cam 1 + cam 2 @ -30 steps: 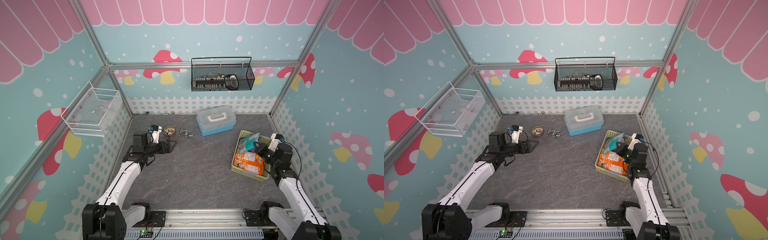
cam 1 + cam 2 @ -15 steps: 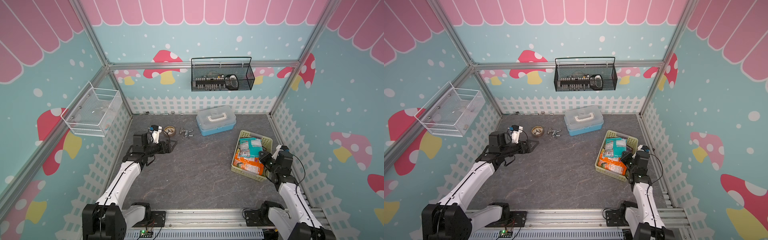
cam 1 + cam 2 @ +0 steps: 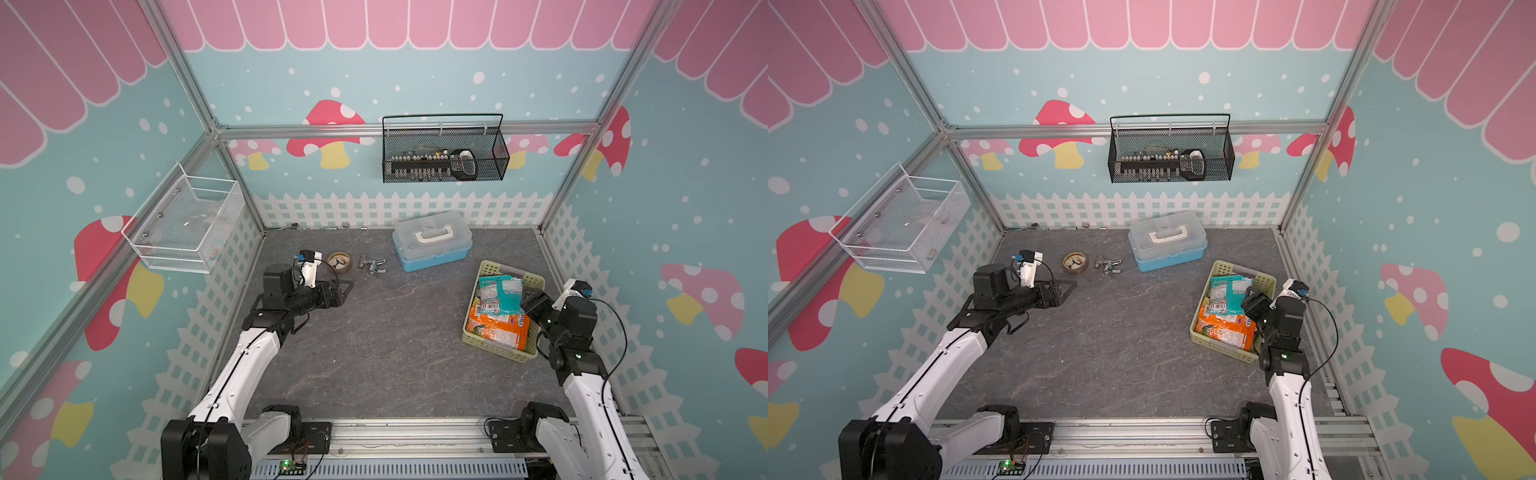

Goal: Put the candies in the basket
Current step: Place the candy in the basket, then reset both arms

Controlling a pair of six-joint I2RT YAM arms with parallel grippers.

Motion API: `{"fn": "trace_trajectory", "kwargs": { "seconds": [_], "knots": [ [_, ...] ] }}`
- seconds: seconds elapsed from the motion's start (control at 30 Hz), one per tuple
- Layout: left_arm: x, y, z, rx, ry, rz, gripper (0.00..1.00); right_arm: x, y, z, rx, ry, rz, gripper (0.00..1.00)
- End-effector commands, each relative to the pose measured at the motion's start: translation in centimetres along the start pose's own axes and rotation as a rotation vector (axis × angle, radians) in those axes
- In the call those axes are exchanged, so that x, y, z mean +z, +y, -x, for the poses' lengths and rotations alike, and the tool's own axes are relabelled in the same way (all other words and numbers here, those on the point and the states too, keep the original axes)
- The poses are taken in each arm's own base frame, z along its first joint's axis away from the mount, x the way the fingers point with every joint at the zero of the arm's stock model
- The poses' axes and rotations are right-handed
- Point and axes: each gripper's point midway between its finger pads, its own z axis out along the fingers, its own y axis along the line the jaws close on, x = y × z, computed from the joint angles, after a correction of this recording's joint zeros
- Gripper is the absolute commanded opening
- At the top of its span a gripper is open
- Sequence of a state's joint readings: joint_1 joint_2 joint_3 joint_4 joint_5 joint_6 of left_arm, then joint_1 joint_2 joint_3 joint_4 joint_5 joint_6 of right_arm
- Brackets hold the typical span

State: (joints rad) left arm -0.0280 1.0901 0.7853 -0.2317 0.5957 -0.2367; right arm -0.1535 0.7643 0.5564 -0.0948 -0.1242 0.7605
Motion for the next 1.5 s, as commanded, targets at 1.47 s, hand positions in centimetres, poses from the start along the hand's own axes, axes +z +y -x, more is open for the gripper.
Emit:
{"fn": "trace_trajectory", "kwargs": {
  "seconds": [1.47],
  "knots": [
    [0.6, 11.9, 0.1, 0.256, -0.540, 0.562, 0.99, 6.2, 2.2, -6.3, -0.919, -0.339, 0.211, 0.99]
  ]
}}
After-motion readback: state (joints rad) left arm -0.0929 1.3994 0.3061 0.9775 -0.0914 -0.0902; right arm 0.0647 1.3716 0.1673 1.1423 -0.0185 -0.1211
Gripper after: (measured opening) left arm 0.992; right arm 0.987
